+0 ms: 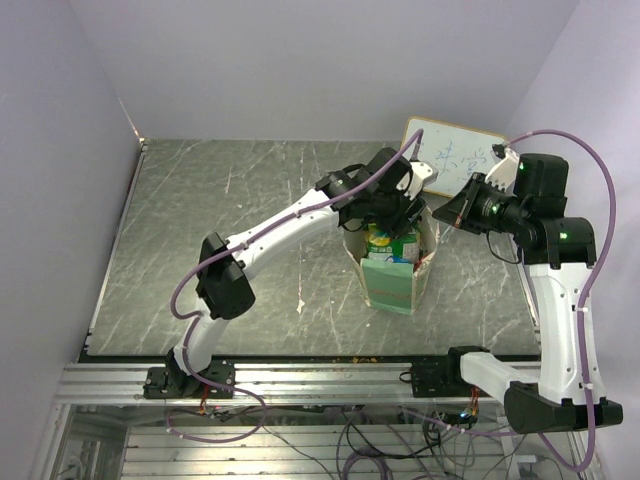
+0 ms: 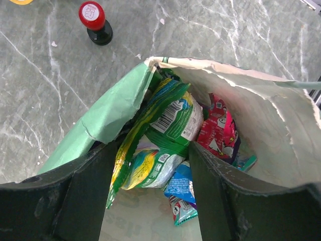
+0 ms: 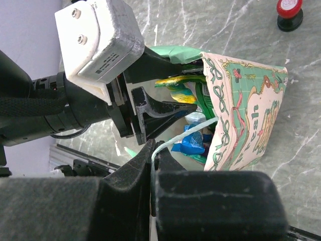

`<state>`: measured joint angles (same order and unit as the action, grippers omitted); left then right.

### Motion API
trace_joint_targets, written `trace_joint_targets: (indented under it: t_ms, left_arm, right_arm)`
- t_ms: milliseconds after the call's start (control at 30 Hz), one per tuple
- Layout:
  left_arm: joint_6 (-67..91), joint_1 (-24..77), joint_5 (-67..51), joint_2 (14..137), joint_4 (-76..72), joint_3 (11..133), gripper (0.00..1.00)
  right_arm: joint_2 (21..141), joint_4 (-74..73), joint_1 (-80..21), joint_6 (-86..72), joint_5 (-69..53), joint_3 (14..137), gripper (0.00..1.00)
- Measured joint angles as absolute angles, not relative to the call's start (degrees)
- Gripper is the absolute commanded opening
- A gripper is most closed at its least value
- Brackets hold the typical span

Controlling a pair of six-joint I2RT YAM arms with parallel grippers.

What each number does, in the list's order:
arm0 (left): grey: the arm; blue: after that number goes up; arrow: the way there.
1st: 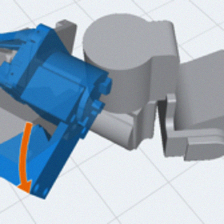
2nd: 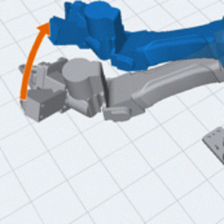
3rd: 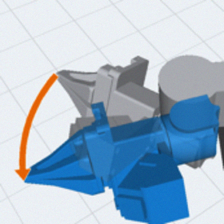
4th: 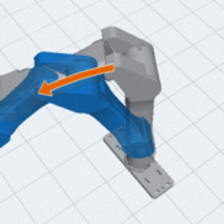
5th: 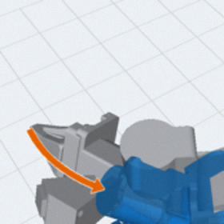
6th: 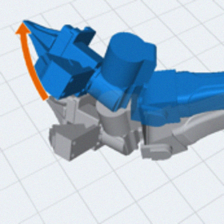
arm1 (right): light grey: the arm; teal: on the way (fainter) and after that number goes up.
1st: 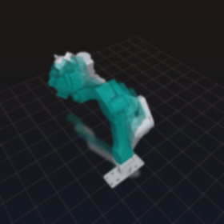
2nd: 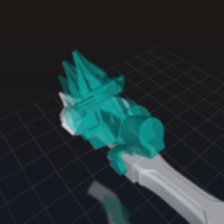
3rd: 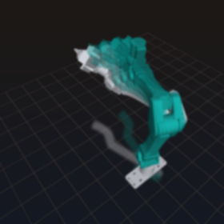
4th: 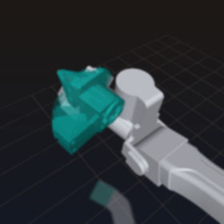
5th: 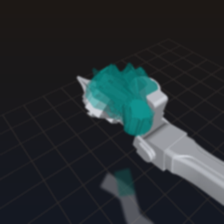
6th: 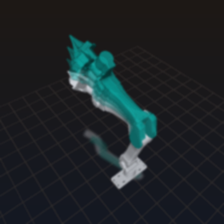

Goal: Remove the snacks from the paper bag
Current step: Pick up the snack from the paper bag.

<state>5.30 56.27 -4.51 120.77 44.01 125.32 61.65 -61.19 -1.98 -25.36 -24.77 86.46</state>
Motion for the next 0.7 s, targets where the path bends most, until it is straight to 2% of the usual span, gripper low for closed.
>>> trace_joint_targets:
  t_ms: [167,300,433,700]
  left_arm:
    - [4.8,55.9,-4.4,121.7,44.1,125.3,0.68]
    - [4.9,55.8,-4.8,122.8,44.0,125.3,0.72]
    - [4.7,55.7,-4.8,123.9,44.1,125.3,0.72]
    - [4.6,55.6,-5.3,125.2,44.1,125.3,0.56]
  right_arm:
    - [61.6,-61.3,-2.0,-25.0,-24.6,86.5,0.00]
    - [61.8,-61.8,-2.0,-24.6,-24.6,87.2,0.00]
    - [61.9,-62.5,-2.0,-24.1,-24.5,87.7,0.00]
    - [62.2,-62.5,-2.0,-23.5,-24.2,87.7,0.00]
